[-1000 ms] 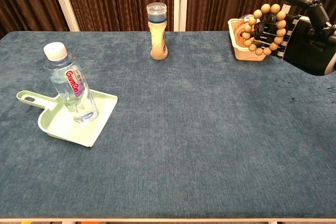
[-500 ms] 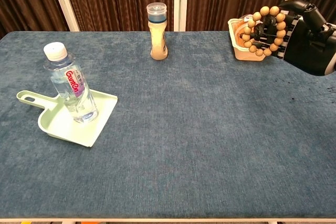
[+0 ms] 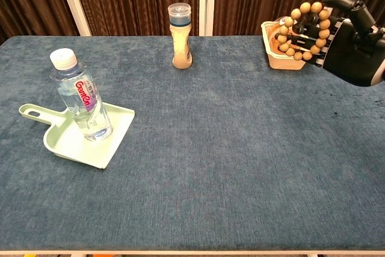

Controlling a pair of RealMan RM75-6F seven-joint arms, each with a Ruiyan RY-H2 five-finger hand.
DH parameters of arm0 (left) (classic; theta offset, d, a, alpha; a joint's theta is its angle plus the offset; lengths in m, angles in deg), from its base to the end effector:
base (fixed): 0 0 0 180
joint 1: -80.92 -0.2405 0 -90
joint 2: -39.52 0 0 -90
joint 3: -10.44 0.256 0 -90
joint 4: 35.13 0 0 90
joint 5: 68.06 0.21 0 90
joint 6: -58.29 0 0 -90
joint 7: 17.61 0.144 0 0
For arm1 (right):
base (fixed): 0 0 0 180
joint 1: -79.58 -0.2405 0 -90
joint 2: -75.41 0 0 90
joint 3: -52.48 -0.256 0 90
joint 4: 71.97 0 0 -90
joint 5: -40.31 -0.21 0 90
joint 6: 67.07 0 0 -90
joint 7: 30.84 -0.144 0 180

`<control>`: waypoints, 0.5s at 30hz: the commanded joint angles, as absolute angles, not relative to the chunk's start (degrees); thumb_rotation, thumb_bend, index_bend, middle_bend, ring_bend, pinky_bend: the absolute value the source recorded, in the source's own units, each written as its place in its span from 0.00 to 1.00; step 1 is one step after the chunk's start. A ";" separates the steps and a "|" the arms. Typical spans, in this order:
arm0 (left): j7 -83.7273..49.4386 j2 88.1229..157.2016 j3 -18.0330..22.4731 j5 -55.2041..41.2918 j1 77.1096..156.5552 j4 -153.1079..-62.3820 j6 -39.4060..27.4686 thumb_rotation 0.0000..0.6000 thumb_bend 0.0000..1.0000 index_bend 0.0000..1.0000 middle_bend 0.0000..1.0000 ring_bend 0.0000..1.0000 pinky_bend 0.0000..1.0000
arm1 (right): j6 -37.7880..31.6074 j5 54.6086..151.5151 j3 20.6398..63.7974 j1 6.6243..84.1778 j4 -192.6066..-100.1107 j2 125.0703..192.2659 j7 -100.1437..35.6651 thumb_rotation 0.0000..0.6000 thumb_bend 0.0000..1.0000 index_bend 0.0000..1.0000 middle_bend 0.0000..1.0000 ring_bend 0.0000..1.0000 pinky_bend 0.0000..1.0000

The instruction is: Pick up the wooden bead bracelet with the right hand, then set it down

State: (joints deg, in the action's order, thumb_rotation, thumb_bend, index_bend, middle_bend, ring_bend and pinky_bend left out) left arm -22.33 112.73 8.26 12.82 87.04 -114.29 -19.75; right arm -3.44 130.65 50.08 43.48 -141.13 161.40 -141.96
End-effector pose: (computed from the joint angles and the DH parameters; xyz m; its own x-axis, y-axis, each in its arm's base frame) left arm -0.3566 0.1869 0.1175 0.3674 0.1150 0.9229 0.9225 0.0808 -0.3773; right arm -0.2162 -0.3305 0.0151 -0.8863 -0.4537 0.0930 -0.2451 0.2892 -0.9254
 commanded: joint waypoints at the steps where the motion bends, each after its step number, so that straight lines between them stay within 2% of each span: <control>1: -22.28 112.70 8.29 12.78 86.99 -114.37 -19.78 1.00 0.03 0.18 0.16 0.06 0.02 | -3.30 131.79 50.45 42.91 -140.45 160.90 -146.94 0.62 0.57 0.65 0.58 0.26 0.01; 8: -22.14 112.69 8.31 12.86 86.98 -114.55 -19.89 1.00 0.03 0.18 0.16 0.06 0.02 | -1.84 132.26 50.58 42.93 -139.66 160.62 -150.39 0.62 0.74 0.65 0.58 0.26 0.02; 13: -22.02 112.68 8.25 12.85 87.07 -114.54 -19.83 1.00 0.03 0.18 0.16 0.06 0.02 | -1.08 132.24 50.54 42.99 -139.48 160.36 -153.17 0.64 0.94 0.65 0.58 0.26 0.03; 15: -22.03 112.64 8.25 12.87 87.05 -114.63 -19.90 1.00 0.03 0.18 0.16 0.06 0.02 | -0.70 132.29 50.53 43.02 -139.30 160.43 -154.33 0.64 0.99 0.63 0.58 0.26 0.03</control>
